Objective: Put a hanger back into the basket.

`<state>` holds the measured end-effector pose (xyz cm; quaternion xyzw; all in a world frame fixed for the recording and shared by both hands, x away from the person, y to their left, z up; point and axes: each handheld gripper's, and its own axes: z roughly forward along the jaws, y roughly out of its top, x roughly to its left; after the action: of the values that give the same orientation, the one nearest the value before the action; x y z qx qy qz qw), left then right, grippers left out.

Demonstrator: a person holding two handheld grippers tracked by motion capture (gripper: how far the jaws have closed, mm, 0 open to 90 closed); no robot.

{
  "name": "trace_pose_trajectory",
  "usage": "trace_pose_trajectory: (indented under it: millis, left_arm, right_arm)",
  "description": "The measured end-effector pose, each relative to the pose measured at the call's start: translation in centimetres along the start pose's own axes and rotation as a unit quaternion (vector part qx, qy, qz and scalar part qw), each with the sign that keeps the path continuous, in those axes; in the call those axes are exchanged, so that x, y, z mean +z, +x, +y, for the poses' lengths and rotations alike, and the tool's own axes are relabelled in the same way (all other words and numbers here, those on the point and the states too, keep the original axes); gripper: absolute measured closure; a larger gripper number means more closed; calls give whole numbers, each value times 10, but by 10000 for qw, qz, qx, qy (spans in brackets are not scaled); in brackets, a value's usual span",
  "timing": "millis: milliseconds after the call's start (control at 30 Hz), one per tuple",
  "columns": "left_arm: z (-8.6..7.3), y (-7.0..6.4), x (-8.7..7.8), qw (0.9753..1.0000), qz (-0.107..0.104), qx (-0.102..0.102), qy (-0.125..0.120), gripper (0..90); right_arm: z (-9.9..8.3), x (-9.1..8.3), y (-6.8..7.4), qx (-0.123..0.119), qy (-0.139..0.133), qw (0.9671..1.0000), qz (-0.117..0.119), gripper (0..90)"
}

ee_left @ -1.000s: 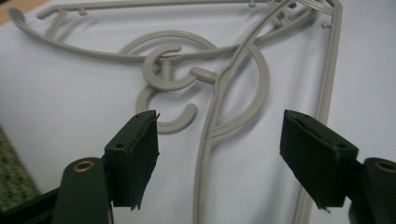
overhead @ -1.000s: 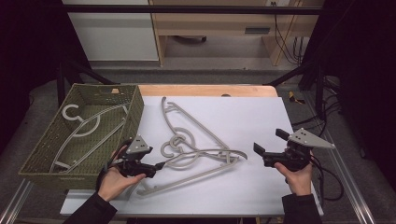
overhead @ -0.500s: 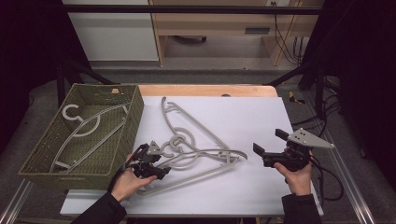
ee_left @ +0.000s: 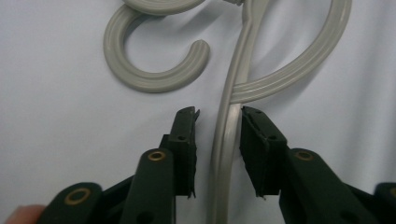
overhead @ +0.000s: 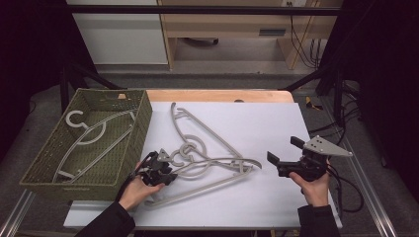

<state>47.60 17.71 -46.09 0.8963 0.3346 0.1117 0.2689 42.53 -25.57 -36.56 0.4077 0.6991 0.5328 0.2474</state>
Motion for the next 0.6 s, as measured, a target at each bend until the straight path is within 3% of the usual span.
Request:
trace_pose_trajectory:
  millis: [200, 367, 500, 600]
  left_arm:
    - [2, -4, 0, 9999, -29, 117, 86, 776]
    - [2, -8, -2, 9996, -75, 224, 156, 797]
    - [2, -14, -5, 9989, -238, 352, 188, 813]
    - [2, -16, -10, 9989, -342, 289, 128, 817]
  right_arm:
    - [0, 0, 0, -1, 5, 10000, 6, 11]
    - [0, 0, 0, 5, 24, 10000, 11, 10]
    - [0, 0, 0, 6, 6, 10000, 9, 10]
    - [0, -1, 0, 8, 5, 10000, 7, 10]
